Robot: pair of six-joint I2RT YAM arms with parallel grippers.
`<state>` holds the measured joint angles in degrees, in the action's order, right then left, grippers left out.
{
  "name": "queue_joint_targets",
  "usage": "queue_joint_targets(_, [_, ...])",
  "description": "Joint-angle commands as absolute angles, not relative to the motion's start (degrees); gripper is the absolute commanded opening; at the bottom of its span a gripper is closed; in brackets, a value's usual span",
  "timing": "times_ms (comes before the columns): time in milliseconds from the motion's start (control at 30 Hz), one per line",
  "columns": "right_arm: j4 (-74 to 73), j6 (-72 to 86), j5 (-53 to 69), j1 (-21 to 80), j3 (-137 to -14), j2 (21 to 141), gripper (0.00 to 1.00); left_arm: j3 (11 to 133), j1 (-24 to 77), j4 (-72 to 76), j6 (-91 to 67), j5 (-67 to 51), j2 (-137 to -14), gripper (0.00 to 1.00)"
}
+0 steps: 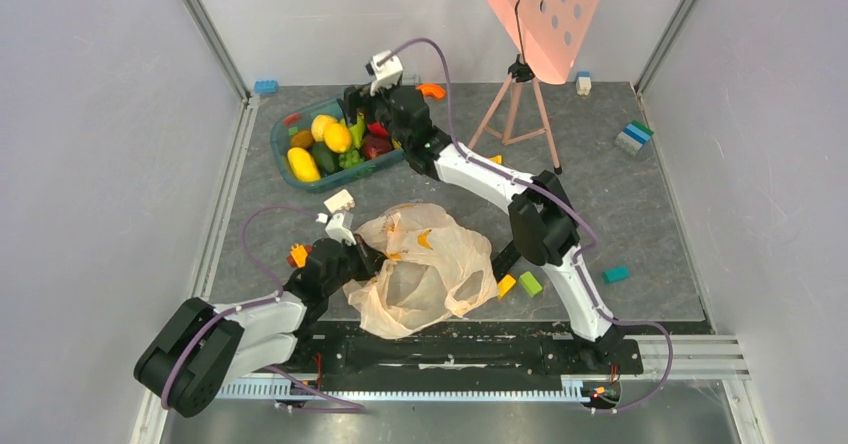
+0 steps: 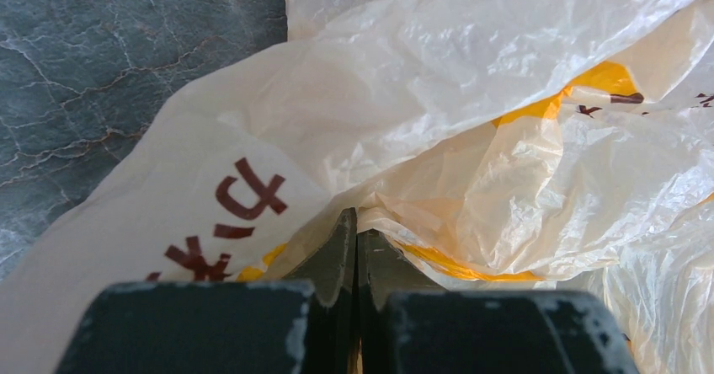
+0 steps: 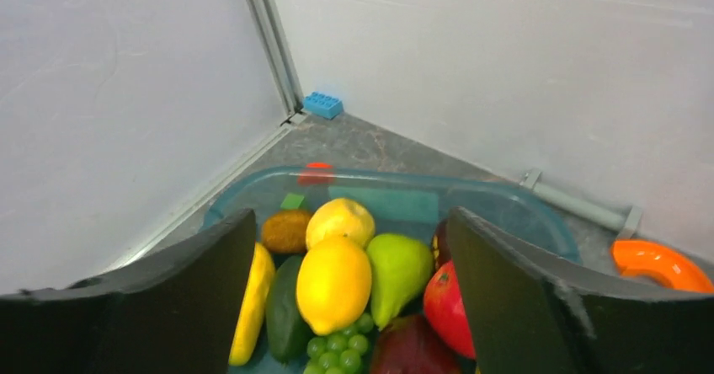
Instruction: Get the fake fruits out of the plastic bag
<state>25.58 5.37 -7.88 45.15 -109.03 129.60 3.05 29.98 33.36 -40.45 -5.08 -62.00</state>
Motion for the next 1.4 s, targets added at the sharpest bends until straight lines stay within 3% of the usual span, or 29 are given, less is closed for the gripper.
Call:
queue_joint_targets(0, [3.24, 5.97, -8.92, 42.63, -123.96, 138.08, 0.80, 4.75, 29.86, 35.31, -40.48, -5.97, -62.89, 0.02])
queue_joint_targets(133, [4.55, 10.14, -5.33, 40.33, -119.29, 137.84, 0.70, 4.92, 29.80, 35.84, -40.64, -6.32, -63.80, 0.02])
queue_joint_targets(467, [3.44, 10.77, -2.33, 39.46, -120.37, 140.91, 0.67, 5.02, 29.79, 36.04, -40.56, -6.44, -64.45, 0.02])
queue_joint_targets(767, [-4.23, 9.92, -2.37, 39.11, -119.69, 140.79, 0.67, 5.10, 29.82, 36.04, -40.54, -6.51, -64.65, 0.02])
queue_joint_targets(933, [-10.88, 8.04, -3.38, 39.11, -120.14, 139.72, 0.74, 5.01, 29.86, 36.06, -40.54, -6.58, -64.66, 0.02])
queue_joint_targets(1367, [-26.28, 5.96, -4.40, 37.46, -125.36, 139.74, 0.77, 5.16, 29.79, 35.61, -40.38, -6.51, -64.55, 0.02])
